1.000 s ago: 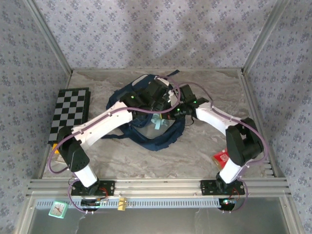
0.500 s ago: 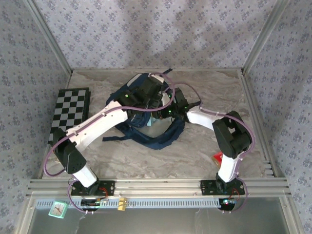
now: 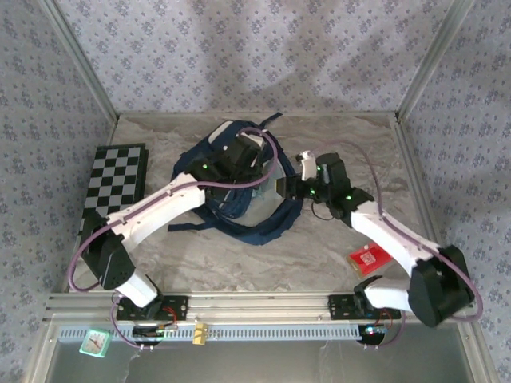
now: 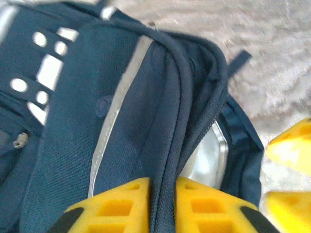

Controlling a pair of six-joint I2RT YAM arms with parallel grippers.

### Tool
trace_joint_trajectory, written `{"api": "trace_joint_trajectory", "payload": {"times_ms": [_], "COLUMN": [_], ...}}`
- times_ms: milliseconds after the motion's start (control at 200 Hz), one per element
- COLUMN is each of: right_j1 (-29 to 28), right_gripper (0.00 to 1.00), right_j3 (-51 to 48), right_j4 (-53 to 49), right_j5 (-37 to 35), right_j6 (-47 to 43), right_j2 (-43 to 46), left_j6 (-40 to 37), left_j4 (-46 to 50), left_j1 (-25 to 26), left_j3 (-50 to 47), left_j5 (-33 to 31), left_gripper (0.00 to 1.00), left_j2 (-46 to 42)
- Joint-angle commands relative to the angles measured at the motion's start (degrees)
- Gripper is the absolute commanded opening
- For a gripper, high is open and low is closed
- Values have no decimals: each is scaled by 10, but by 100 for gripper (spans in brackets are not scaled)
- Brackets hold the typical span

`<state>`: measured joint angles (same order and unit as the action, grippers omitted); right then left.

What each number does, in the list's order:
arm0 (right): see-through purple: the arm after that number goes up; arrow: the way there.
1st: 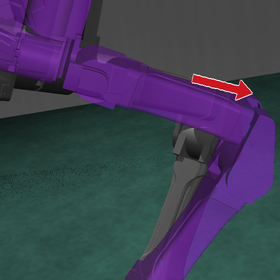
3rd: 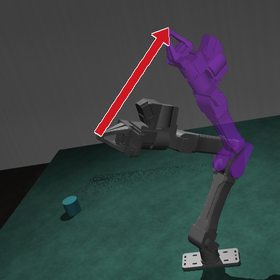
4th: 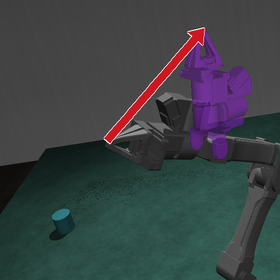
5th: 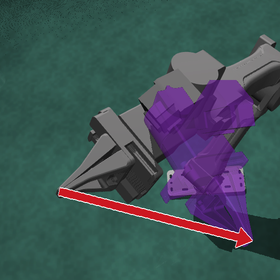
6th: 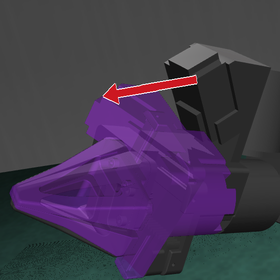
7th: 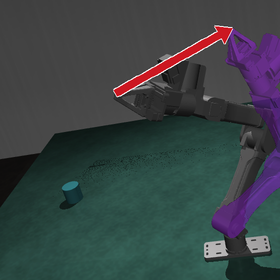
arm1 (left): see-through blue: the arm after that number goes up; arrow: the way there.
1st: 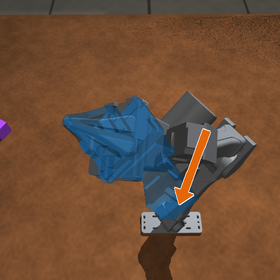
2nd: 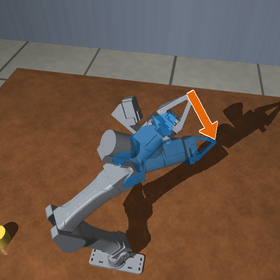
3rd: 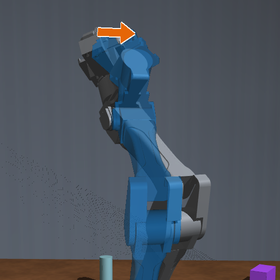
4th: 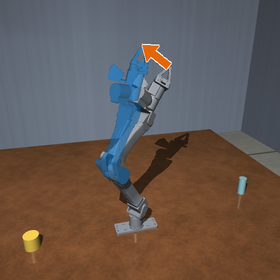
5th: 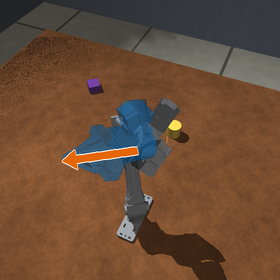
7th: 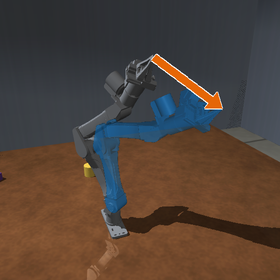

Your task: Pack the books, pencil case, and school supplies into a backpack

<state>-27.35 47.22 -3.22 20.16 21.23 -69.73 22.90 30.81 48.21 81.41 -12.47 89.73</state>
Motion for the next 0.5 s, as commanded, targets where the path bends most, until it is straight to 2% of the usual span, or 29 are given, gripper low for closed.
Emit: {"api": "trace_joint_trajectory", "payload": {"times_ms": [0,115,235,310,495], "right_j1": [1,3,1,-13,-70], "right_gripper": [54,59,62,62,62], "right_j3": [-21,-23,-16,-22,-28], "right_j4": [-107,-168,-212,-203,-171], "right_j5": [-37,-49,-39,-22,-51], "right_j6": [25,47,88,120,206], "right_j2": [63,112,107,93,50], "left_j6": [81,120,161,199,277], "left_j4": [-49,-58,-47,-48,-105], "left_j1": [0,-4,-28,-66,-173], "left_j3": [-43,-90,-159,-211,-345], "left_j5": [92,80,59,65,119], "left_gripper": [37,51,62,63,63], "left_j2": [-48,-102,-168,-202,-267]}}
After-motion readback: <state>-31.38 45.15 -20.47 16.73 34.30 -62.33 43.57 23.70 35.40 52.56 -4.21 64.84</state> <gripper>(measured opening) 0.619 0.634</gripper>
